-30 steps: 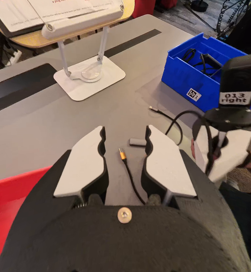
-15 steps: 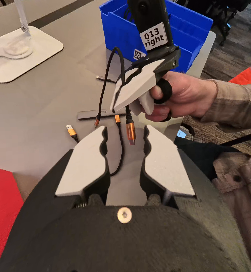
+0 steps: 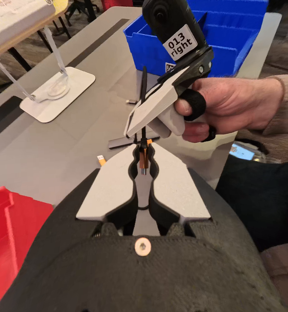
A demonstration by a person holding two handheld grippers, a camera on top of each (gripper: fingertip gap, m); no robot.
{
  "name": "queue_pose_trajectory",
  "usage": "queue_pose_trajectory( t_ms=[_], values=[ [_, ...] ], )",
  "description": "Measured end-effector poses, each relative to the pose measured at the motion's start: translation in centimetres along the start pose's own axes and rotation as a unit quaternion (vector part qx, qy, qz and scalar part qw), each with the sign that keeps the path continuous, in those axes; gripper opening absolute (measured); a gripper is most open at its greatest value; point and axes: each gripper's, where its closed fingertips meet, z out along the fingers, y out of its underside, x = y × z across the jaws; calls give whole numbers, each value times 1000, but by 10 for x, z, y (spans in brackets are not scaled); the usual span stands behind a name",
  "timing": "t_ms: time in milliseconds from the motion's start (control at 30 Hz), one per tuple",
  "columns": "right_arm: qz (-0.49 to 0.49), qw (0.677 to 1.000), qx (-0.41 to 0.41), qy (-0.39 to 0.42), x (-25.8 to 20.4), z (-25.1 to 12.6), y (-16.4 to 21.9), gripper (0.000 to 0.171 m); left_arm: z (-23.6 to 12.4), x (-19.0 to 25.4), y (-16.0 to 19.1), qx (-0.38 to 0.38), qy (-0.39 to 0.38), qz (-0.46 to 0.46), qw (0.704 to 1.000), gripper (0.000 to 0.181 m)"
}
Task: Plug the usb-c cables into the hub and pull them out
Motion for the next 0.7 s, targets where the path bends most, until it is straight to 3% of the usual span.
queue_pose_trajectory(
  t_ms=[100, 233, 333, 400, 500, 600, 700],
  values=[
    [11, 999, -26, 16, 3, -1, 7, 17, -4, -10, 0, -14, -44, 50, 998, 9],
    [0, 993, -107, 55, 3, -9, 36, 24, -14, -26, -1, -42, -92, 108, 989, 8],
    [-98, 980, -159, 73, -20, -13, 45, 16, -22, -34, 0, -72, -112, 155, 979, 8],
    [-203, 958, -169, 114, -31, -14, 31, 16, -25, -36, 2, -96, -118, 186, 971, 8],
    [-346, 894, -203, 198, -29, -16, 5, 23, -28, -36, 1, -117, -124, 219, 961, 8],
    [-484, 793, -253, 270, -10, -19, -11, 27, -28, -31, -1, -130, -117, 231, 957, 8],
    [-579, 698, -303, 293, 8, -16, -9, 23, -29, -26, -4, -137, -105, 231, 958, 8]
  ],
)
